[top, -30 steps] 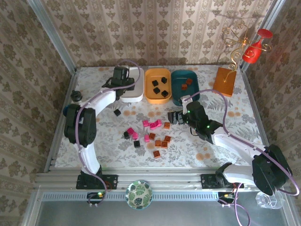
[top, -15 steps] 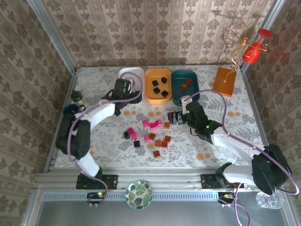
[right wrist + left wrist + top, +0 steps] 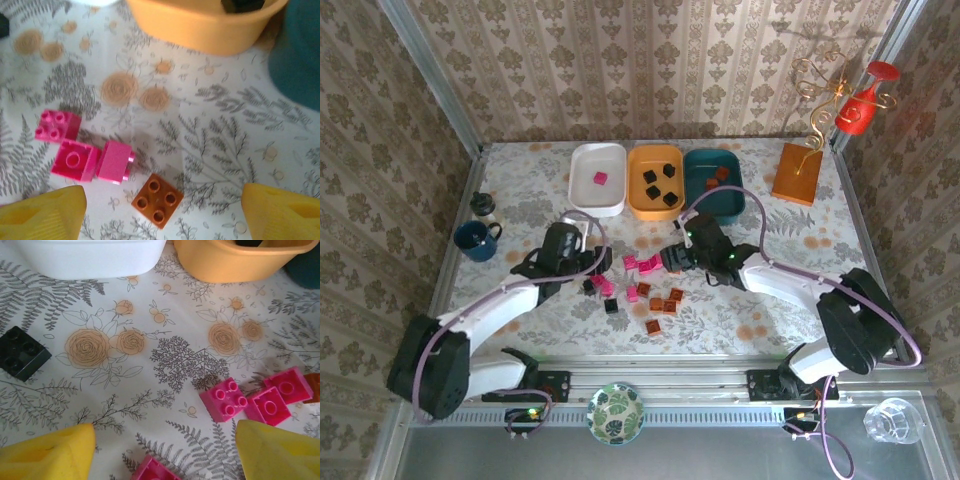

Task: Sort the legos into containers by color
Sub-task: Pick up the lego from the center of the table.

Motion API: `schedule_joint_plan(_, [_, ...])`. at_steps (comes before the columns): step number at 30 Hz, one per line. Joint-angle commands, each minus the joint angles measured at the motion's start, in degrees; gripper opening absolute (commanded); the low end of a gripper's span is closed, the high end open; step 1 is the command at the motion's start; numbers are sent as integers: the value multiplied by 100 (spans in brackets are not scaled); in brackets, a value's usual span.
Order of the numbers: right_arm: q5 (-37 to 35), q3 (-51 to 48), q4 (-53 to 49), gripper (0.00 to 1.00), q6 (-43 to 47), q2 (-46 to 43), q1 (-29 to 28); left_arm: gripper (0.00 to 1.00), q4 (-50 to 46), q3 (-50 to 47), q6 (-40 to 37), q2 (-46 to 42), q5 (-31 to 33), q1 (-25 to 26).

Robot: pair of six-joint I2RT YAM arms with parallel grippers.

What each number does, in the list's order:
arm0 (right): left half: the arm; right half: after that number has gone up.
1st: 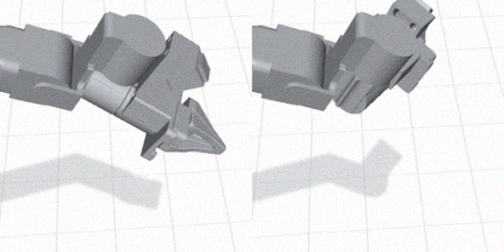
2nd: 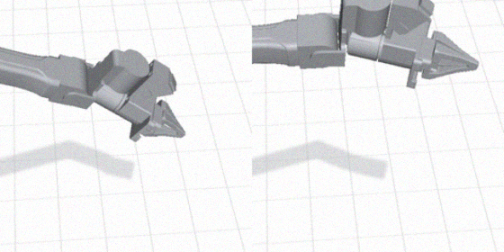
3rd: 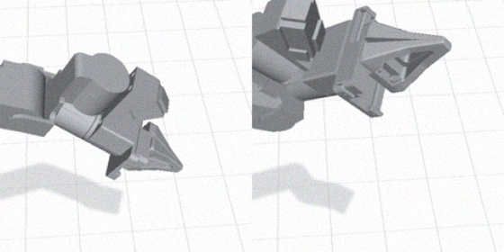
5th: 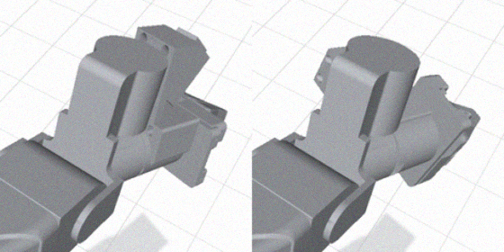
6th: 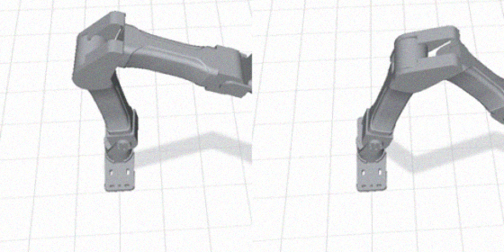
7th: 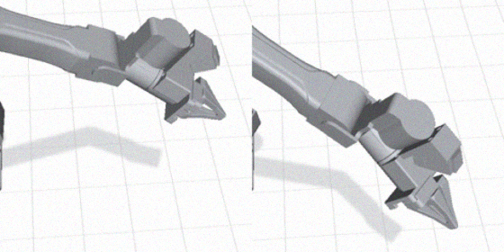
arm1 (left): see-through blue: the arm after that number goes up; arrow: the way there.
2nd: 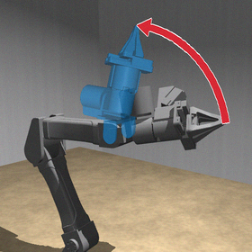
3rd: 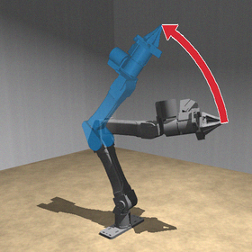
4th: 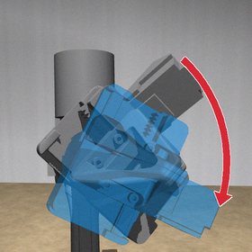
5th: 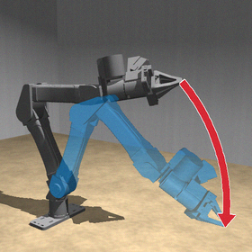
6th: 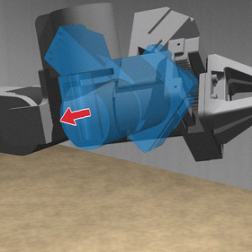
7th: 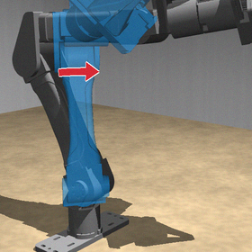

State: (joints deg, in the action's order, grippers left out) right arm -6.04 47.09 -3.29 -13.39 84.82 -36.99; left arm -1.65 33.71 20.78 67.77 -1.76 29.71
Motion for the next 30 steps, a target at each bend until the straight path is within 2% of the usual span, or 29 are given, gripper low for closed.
schedule_joint_plan(1, [-230, 37, -753, 81, 18, 139, -150, 76, -107, -32, 62, -368, 35, 30])
schedule_joint_plan(7, [-782, 309, -894, 81, -213, 736, -606, 77, -128, 141, -176, -352, 27, 26])
schedule_joint_plan(10, [-953, 447, -785, 79, -400, 1082, -613, 77, -158, 156, -188, -295, 4, 26])
schedule_joint_plan(15, [-844, 545, -277, 77, -912, 1539, -540, 77, -99, 19, -220, -408, 151, 10])
schedule_joint_plan(20, [-1021, 549, 31, 74, -1145, 1744, -488, 77, -99, -4, -238, -475, 176, -1])
schedule_joint_plan(30, [-1312, 188, 277, 44, -1269, 1479, -270, 77, -99, 30, -236, -317, 114, -35])
